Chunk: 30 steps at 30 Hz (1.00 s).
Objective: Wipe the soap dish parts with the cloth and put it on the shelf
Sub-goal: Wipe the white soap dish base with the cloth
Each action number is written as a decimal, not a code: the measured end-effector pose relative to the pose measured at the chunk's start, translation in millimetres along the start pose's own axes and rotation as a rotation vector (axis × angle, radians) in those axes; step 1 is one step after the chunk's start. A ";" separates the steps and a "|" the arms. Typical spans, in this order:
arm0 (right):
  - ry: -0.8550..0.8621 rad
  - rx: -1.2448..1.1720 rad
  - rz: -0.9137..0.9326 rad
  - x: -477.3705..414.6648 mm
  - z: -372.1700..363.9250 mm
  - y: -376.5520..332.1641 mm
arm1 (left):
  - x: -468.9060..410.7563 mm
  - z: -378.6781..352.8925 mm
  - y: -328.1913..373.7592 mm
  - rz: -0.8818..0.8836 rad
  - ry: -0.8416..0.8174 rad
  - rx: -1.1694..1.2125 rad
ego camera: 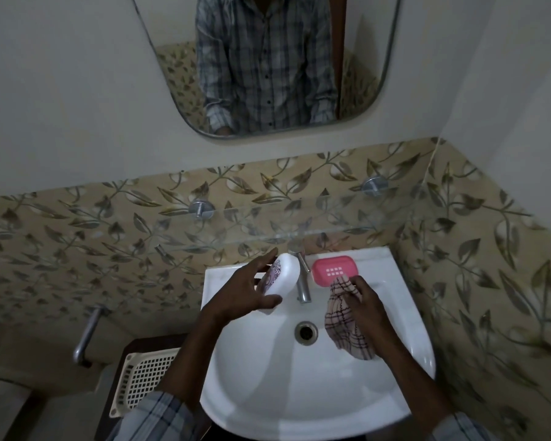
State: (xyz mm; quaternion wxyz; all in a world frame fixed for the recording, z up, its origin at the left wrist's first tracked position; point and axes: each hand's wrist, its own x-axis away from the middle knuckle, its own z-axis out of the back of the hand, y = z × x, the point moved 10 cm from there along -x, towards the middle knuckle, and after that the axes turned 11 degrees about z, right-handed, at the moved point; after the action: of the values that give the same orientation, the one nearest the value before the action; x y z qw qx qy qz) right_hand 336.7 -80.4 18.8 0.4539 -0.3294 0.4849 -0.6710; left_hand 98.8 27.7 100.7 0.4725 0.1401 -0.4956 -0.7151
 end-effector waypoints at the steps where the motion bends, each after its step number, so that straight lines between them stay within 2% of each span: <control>1: 0.011 0.025 0.025 0.0 2.4 -2.6 | 0.5 0.2 1.5 -0.036 0.014 -0.052; 3: 0.032 0.073 0.055 -2.1 6.6 -7.2 | -1.1 -11.4 0.5 -0.069 0.051 -0.405; 4: 0.041 0.087 0.058 -2.2 6.8 -8.5 | -2.7 -17.0 -7.5 -0.032 0.073 -0.528; 5: 0.065 0.099 0.068 -2.3 8.2 -11.4 | -3.3 -17.7 -17.9 0.041 0.099 -0.502; 6: 0.120 0.091 0.071 -2.0 12.3 -12.9 | -3.7 -16.4 -27.6 0.106 0.109 -0.300; 8: 0.291 -0.019 -0.011 1.6 26.4 -2.8 | -2.9 -12.5 -45.8 0.193 0.067 0.452; 9: 0.352 -0.127 -0.101 5.1 28.8 9.9 | -1.2 -18.0 -48.5 0.186 -0.024 0.828; 10: 0.376 -0.277 -0.213 7.1 23.4 25.5 | 1.5 -22.2 -47.7 0.182 -0.127 1.103; 11: 0.374 -0.454 -0.333 11.7 14.9 41.1 | 5.7 -25.7 -45.5 0.191 -0.181 1.248; 13: 0.307 -0.743 -0.489 16.4 -7.9 51.6 | 11.6 -30.3 -38.9 0.218 -0.270 1.396; 16: 0.144 -0.942 -0.609 22.0 -36.7 46.0 | 12.3 -34.7 -34.6 0.238 -0.346 1.491; 19: 0.025 -1.015 -0.551 23.2 -48.9 27.7 | 14.1 -37.1 -34.9 0.226 -0.368 1.463; 21: 0.066 -0.865 -0.359 15.3 -33.2 17.4 | 15.8 -41.0 -39.3 0.243 -0.394 1.471; 24: 0.081 -0.159 -0.009 6.1 -1.9 -19.7 | 15.6 -47.0 -45.7 0.272 -0.451 1.469; 26: 0.082 0.158 0.121 1.1 0.7 -47.0 | 12.6 -46.7 -53.6 0.298 -0.415 1.409; 28: 0.174 0.188 0.174 -2.2 3.8 -69.4 | 9.5 -47.5 -58.0 0.331 -0.374 1.350; 30: 0.259 0.100 0.154 -3.2 7.0 -83.1 | 5.8 -47.7 -63.5 0.384 -0.306 1.289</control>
State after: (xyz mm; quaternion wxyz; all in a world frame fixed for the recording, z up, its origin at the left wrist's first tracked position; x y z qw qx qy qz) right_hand 319.9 -70.1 99.9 0.4533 -0.1790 0.5293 -0.6945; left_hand 93.6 -0.6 26.4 0.3381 0.2004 -0.8990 -0.1931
